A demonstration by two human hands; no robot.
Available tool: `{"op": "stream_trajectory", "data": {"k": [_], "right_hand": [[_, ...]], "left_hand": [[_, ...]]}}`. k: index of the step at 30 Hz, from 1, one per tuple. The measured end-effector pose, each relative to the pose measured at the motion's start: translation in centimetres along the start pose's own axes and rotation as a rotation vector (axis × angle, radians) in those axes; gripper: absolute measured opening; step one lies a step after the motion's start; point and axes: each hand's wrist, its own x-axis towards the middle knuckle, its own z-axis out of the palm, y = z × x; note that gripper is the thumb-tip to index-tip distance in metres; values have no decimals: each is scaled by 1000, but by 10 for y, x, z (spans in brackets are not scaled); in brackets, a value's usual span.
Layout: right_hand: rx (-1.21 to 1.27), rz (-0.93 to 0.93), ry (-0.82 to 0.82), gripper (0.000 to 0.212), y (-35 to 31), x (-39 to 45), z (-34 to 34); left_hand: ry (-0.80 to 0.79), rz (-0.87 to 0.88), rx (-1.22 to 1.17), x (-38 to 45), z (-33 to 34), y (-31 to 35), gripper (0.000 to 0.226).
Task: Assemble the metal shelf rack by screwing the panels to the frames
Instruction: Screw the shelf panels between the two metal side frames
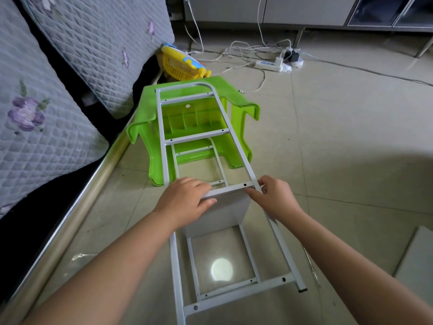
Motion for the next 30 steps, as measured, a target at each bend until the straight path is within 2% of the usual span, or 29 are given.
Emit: {"op": "stream_trajectory", "data": {"k": [2, 3, 6, 8, 12, 14, 17, 20, 24, 27, 30], "right_hand": [[5, -1, -2, 30, 0, 0, 0], [10, -1, -2, 30, 0, 0, 0], [19, -5, -4, 30, -1, -1, -1], [16, -13, -9, 33, -1, -3, -1], [-22, -23, 11, 26, -2, -9, -5], [107, 23, 68, 20, -2, -11, -10], [387, 128, 107, 29, -4, -11, -19], [456, 187, 60, 35, -11, -7, -29], [302, 52, -16, 27, -20, -7, -38], [344, -49, -33, 21, -23, -7, -40], [350, -66, -41, 23, -27, -5, -41]], "left_hand": [[-32, -78, 60, -2, 0, -1, 92], [-56, -155, 90, -2, 0, -1, 93], [-97, -332, 91, 0, 2, -1, 71], [-120, -368, 81, 1, 0, 1, 68], [-158, -379, 101, -1, 3, 1, 70], [-167, -370, 115, 0, 3, 1, 69], [-174, -364, 106, 0, 3, 1, 69], [-166, -368, 109, 0, 3, 0, 70], [-151, -373, 87, 1, 4, -1, 71], [-143, -367, 87, 1, 4, -1, 70], [-124, -356, 88, 1, 5, -2, 69]]}}
